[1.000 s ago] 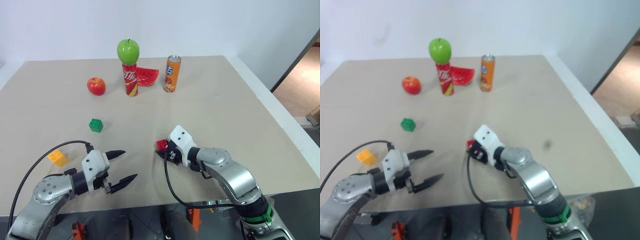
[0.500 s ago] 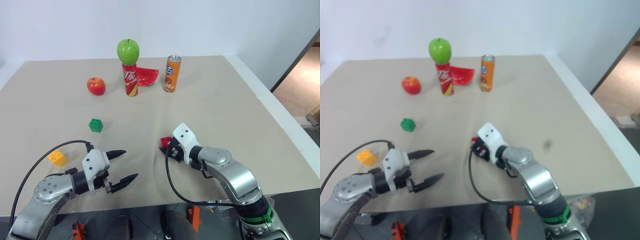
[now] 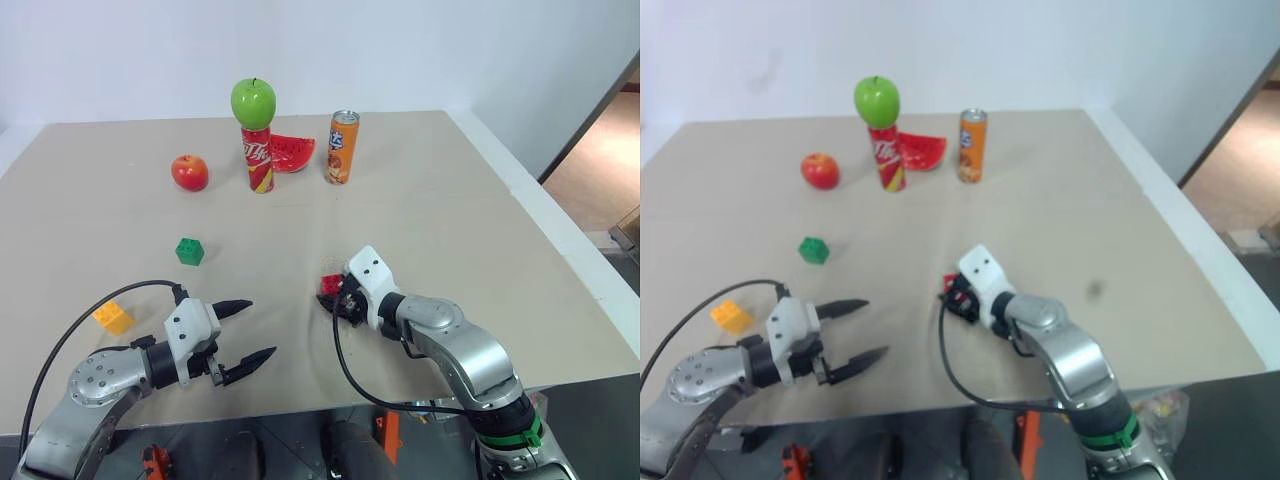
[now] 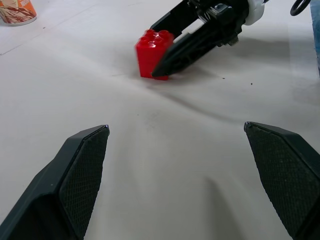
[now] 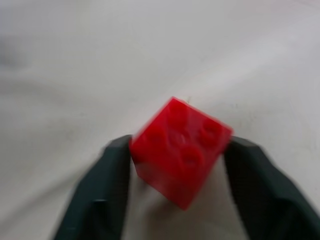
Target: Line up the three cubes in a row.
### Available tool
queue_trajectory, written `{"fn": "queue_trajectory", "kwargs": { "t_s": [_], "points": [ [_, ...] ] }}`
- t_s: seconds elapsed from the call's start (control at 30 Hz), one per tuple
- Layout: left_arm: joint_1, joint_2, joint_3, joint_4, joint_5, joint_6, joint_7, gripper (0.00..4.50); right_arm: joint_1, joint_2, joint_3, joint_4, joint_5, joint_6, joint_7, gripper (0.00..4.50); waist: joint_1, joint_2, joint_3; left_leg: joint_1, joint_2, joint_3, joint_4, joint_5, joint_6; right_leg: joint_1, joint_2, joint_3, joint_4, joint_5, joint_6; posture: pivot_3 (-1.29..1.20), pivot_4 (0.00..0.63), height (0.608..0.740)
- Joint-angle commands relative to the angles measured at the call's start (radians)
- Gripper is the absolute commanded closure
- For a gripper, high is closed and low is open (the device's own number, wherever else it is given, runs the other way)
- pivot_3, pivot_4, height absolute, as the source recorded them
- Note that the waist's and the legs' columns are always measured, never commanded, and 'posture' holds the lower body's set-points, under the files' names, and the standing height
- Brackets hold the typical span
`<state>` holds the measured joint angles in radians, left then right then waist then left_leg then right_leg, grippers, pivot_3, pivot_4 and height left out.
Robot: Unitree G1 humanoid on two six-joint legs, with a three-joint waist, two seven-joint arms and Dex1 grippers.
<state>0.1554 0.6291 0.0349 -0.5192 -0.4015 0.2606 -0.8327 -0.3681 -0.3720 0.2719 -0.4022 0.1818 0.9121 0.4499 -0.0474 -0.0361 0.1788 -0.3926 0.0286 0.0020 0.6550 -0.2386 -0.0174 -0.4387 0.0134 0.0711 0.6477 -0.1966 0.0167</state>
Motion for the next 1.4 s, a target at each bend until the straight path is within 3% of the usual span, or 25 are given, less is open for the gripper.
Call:
{"fn": "queue_trajectory", "kwargs": {
  "t_s": [0.03,0.07,0.33,0.5,0.87,1.1,1.4],
  "points": [
    [0.005,0.002,0.006,-0.024,-0.004,-0.010,0.003,0.00,-0.013,0.011,-0.033,-0.015,0.009,-0.003,-0.009,0.25,0.000,0.000,0.000,0.000,0.000,0.000,0.000,0.000,0.000,0.000,0.000,0.000,0.000,0.000,0.000,0.00,0.150,0.740],
    [0.007,0.002,0.006,-0.025,-0.004,-0.011,0.003,0.00,-0.016,0.011,-0.035,-0.018,0.009,-0.009,-0.009,0.03,0.000,0.000,0.000,0.000,0.000,0.000,0.000,0.000,0.000,0.000,0.000,0.000,0.000,0.000,0.000,0.00,0.150,0.740],
    [0.006,-0.003,0.007,-0.021,-0.004,-0.011,0.008,0.00,-0.040,-0.013,-0.083,-0.094,0.048,-0.005,0.025,0.03,0.000,0.000,0.000,0.000,0.000,0.000,0.000,0.000,0.000,-0.001,0.000,0.000,0.000,0.000,0.000,0.00,0.150,0.740],
    [0.010,-0.022,0.044,-0.020,-0.022,0.024,0.059,0.00,-0.080,-0.073,-0.148,-0.160,0.148,-0.007,0.125,0.03,0.000,0.000,0.000,0.000,0.000,0.000,0.000,0.000,0.000,-0.001,0.000,0.000,0.000,0.000,0.000,0.00,0.150,0.740],
    [-0.012,-0.127,0.253,-0.085,-0.083,0.181,0.364,0.00,-0.177,-0.169,-0.163,-0.195,0.431,-0.036,0.423,0.03,0.000,0.000,0.000,0.000,0.001,-0.001,-0.001,0.000,0.000,0.000,0.001,-0.002,0.000,0.000,0.000,0.00,0.150,0.740],
    [0.034,-0.185,0.273,-0.162,-0.043,0.193,0.485,0.00,-0.183,-0.186,-0.038,-0.076,0.327,-0.277,0.567,0.03,0.000,-0.001,0.000,0.000,0.000,-0.001,-0.001,0.000,0.000,0.000,0.000,-0.001,0.000,0.002,0.003,0.00,0.150,0.740],
    [-0.243,-0.232,0.297,-0.064,-0.083,0.427,0.704,0.00,-0.237,-0.159,0.001,0.032,0.251,-0.388,0.595,0.03,0.001,-0.001,0.000,0.001,0.000,-0.002,0.000,0.002,0.001,0.002,0.001,-0.002,0.000,0.005,0.003,0.00,0.150,0.740]
  ]
}}
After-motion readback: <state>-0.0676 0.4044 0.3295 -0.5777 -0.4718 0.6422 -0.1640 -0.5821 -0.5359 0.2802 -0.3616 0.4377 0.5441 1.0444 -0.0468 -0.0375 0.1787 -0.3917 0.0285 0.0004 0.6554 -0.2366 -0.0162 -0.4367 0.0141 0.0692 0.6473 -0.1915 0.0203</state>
